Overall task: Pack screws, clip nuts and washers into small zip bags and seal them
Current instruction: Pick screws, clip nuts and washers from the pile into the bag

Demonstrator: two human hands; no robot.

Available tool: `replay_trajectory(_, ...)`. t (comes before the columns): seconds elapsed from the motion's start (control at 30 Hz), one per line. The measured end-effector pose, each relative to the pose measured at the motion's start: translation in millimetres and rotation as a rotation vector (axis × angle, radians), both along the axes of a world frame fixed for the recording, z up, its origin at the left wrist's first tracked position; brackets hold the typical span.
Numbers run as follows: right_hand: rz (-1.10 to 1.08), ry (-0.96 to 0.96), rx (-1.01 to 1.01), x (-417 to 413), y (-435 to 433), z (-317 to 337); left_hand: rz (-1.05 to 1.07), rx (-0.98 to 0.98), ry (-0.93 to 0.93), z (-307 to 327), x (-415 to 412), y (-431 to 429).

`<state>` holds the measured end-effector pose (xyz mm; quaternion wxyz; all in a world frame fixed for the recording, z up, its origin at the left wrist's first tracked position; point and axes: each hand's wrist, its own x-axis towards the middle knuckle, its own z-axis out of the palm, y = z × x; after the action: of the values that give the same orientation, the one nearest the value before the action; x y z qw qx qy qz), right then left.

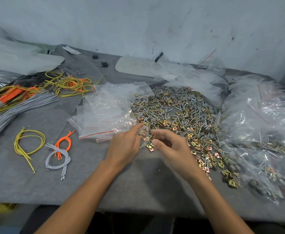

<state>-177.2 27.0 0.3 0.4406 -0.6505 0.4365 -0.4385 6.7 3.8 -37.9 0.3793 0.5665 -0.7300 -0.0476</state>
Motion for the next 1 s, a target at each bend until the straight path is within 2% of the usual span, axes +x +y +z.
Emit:
replay_trajectory(0.23,-0.079,0.184,-0.331,3.4,7.0,3.9,0.004,0.003,-0.008,0.7,-0.3,0.3)
replay_trajectory(0.57,-0.128,0.275,-0.447,5.8,4.4,0.0,0.011,0.024,-0.003,2.1,-1.2,0.8)
replay_trajectory(0.87,-0.142,0.381,-0.314,5.5,-1.2,-9.1,0.006,0.037,-0.003,2.5,0.3,1.0)
replay_trajectory(1.0,-0.171,0.342,-0.247,5.3,-1.3,-12.2,0.003,0.04,0.009,3.0,-0.2,1.7)
